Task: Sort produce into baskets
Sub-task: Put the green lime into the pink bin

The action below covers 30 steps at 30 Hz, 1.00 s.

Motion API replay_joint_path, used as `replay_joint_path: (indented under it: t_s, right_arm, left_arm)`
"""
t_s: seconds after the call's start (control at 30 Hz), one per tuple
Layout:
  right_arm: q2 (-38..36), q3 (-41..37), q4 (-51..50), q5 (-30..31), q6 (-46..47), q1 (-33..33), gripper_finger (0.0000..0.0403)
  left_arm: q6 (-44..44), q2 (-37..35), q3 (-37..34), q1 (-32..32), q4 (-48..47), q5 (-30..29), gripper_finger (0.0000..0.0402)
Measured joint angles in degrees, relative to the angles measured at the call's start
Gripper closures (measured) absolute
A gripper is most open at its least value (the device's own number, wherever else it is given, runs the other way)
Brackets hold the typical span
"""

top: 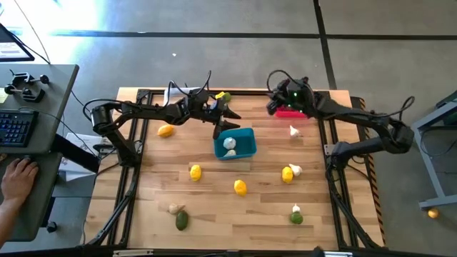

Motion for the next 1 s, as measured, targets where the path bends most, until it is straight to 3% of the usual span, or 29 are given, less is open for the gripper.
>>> replay_joint_path:
  t_s: [0.33,0.83,1.0]
  right_arm:
    - [4.7,-5.7,-5.3,-0.7,1.6,-17.8,0.0294]
    - [15.6,-7.9,1.7,0.9,3.6,-22.6,0.0292]
    - [16.0,-7.8,2.5,1.9,3.7,-22.4,0.0257]
  left_arm:
    - [0.1,0.0,0.0,-0.2,-0.4,0.0,0.0225]
    - [0.1,0.0,0.0,-0.2,-0.6,-1.4,0.0225]
    - [0.1,0.0,0.0,-0.3,-0.8,-1.4,0.0225]
